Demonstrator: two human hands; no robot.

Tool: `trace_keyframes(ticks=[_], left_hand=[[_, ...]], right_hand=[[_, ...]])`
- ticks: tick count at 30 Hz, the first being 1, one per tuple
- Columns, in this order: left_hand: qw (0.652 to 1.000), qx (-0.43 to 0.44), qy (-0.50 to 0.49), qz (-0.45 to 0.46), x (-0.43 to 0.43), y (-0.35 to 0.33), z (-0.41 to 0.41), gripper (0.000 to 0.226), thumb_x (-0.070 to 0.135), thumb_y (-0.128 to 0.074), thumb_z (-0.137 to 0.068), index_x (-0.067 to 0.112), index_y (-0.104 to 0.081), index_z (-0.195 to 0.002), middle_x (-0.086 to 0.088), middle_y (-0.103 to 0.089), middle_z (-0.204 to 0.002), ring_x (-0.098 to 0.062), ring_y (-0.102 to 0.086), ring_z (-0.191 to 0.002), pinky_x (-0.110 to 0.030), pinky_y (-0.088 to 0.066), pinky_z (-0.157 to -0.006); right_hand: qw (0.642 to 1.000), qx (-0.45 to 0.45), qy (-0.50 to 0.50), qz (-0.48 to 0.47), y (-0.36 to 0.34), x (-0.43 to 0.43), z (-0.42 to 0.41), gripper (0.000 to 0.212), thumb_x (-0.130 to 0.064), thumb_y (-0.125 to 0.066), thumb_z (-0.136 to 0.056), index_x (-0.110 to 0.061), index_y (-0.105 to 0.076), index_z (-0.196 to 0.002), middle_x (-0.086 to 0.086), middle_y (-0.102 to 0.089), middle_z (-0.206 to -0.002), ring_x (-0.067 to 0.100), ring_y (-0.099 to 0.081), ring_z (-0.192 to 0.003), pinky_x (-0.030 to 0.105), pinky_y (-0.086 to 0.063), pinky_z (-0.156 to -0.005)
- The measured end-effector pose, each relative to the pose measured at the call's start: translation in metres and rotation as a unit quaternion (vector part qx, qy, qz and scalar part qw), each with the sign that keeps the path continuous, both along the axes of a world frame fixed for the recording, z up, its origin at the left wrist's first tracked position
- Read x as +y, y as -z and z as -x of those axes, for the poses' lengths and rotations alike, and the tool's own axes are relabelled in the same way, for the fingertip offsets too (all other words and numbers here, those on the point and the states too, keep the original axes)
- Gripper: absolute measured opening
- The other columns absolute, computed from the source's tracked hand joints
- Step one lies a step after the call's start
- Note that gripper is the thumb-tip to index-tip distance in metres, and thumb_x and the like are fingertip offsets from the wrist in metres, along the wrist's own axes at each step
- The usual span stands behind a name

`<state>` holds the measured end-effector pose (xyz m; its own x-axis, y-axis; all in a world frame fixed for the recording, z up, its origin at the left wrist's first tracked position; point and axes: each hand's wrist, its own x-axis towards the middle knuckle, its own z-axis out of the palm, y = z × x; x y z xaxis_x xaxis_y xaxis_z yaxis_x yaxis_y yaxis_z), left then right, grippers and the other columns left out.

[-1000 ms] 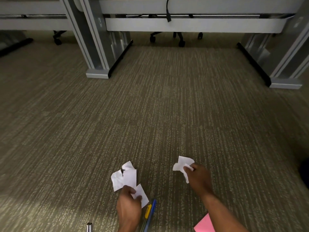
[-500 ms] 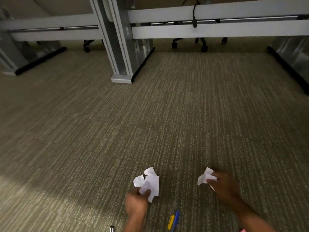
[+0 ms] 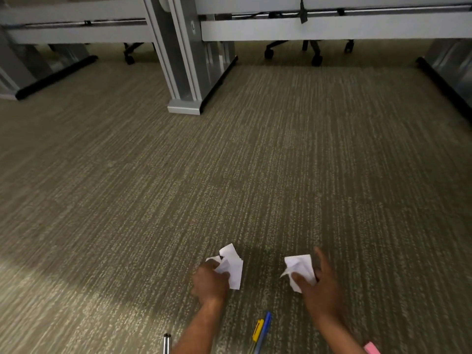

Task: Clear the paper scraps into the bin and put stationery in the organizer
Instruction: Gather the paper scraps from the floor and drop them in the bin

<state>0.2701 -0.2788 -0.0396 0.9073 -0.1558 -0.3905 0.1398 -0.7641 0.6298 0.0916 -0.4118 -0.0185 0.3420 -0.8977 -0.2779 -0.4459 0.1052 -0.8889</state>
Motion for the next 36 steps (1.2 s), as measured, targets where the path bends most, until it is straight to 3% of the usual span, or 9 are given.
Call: trace_keyframes(ticks=[3, 6, 10, 14, 17, 19, 25, 30, 36], left_hand=[[0.999, -0.040, 0.000, 0.022, -0.001, -0.002, 0.007, 0.048, 0.006, -0.073, -0.074, 0.022, -0.062, -0.117, -0.010, -0.074, -0.105, -0.033, -0.068, -0.102, -0.049, -0.050, -0.094], [0.998, -0.037, -0.022, 0.039, -0.002, -0.004, 0.014, 0.072, 0.004, -0.072, -0.078, 0.016, -0.042, -0.142, -0.013, -0.070, -0.119, -0.035, -0.065, -0.111, -0.051, -0.046, -0.102], [0.995, -0.027, -0.044, 0.081, 0.003, -0.001, 0.014, 0.041, 0.009, -0.073, -0.073, 0.019, -0.064, -0.112, -0.005, -0.075, -0.098, -0.027, -0.070, -0.088, -0.045, -0.056, -0.086], [0.986, 0.009, -0.091, 0.140, 0.002, -0.019, 0.022, 0.014, 0.012, -0.080, -0.075, 0.009, -0.068, -0.081, -0.004, -0.068, -0.071, -0.025, -0.067, -0.069, -0.044, -0.057, -0.067], [0.978, 0.033, -0.090, 0.184, 0.002, -0.025, 0.028, 0.011, 0.013, -0.081, -0.076, 0.012, -0.071, -0.077, -0.004, -0.072, -0.068, -0.025, -0.070, -0.064, -0.043, -0.058, -0.062], [0.970, 0.050, -0.085, 0.223, 0.004, -0.027, 0.031, 0.011, 0.012, -0.082, -0.076, 0.010, -0.075, -0.084, -0.006, -0.076, -0.070, -0.026, -0.073, -0.065, -0.043, -0.060, -0.064], [0.938, 0.131, -0.094, 0.307, 0.009, -0.048, 0.035, 0.017, 0.008, -0.086, -0.072, 0.004, -0.077, -0.086, -0.016, -0.079, -0.082, -0.042, -0.075, -0.083, -0.060, -0.059, -0.079], [0.921, 0.179, -0.095, 0.332, 0.019, -0.101, 0.044, 0.029, 0.005, -0.086, -0.071, 0.005, -0.075, -0.098, -0.012, -0.080, -0.088, -0.032, -0.076, -0.085, -0.047, -0.061, -0.082], [0.916, 0.184, -0.068, 0.349, 0.040, -0.221, 0.071, 0.031, 0.001, -0.084, -0.072, 0.003, -0.074, -0.101, -0.009, -0.080, -0.094, -0.025, -0.075, -0.089, -0.030, -0.060, -0.071]], right_hand=[[1.000, -0.010, 0.008, -0.017, 0.000, 0.015, -0.007, 0.078, -0.002, -0.079, -0.076, -0.018, -0.044, -0.143, 0.010, -0.062, -0.129, 0.026, -0.060, -0.116, 0.041, -0.048, -0.099], [0.999, -0.022, 0.001, -0.027, -0.001, 0.022, -0.002, 0.055, 0.001, -0.079, -0.075, -0.016, -0.059, -0.124, 0.005, -0.065, -0.108, 0.022, -0.062, -0.100, 0.031, -0.048, -0.085], [0.998, -0.039, -0.010, -0.040, -0.001, 0.024, 0.004, 0.034, 0.003, -0.078, -0.075, -0.026, -0.064, -0.087, 0.003, -0.071, -0.087, 0.024, -0.068, -0.082, 0.017, -0.048, -0.059], [0.998, -0.038, -0.012, -0.049, -0.007, 0.018, 0.006, 0.033, -0.002, -0.078, -0.076, -0.032, -0.065, -0.080, 0.000, -0.072, -0.082, 0.020, -0.068, -0.076, 0.026, -0.047, -0.058], [0.997, -0.039, -0.025, -0.056, -0.019, 0.019, 0.002, 0.030, -0.003, -0.079, -0.075, -0.031, -0.067, -0.080, 0.001, -0.073, -0.082, 0.020, -0.069, -0.077, 0.032, -0.053, -0.061], [0.997, -0.036, -0.026, -0.065, -0.024, 0.020, -0.001, 0.028, -0.005, -0.080, -0.074, -0.029, -0.069, -0.081, 0.001, -0.075, -0.081, 0.020, -0.070, -0.075, 0.036, -0.056, -0.066], [0.982, -0.087, -0.029, -0.164, -0.057, 0.018, -0.007, 0.020, 0.004, -0.074, -0.077, -0.011, -0.075, -0.090, -0.004, -0.077, -0.070, 0.006, -0.071, -0.062, 0.020, -0.054, -0.056], [0.974, -0.127, -0.026, -0.184, -0.116, 0.036, -0.003, 0.019, -0.003, -0.076, -0.078, -0.014, -0.076, -0.094, 0.003, -0.079, -0.088, 0.016, -0.074, -0.084, 0.032, -0.057, -0.076], [0.972, -0.164, 0.004, -0.170, -0.225, 0.073, 0.025, 0.020, -0.006, -0.075, -0.081, -0.019, -0.075, -0.096, -0.004, -0.079, -0.091, 0.008, -0.071, -0.081, 0.026, -0.056, -0.076]])
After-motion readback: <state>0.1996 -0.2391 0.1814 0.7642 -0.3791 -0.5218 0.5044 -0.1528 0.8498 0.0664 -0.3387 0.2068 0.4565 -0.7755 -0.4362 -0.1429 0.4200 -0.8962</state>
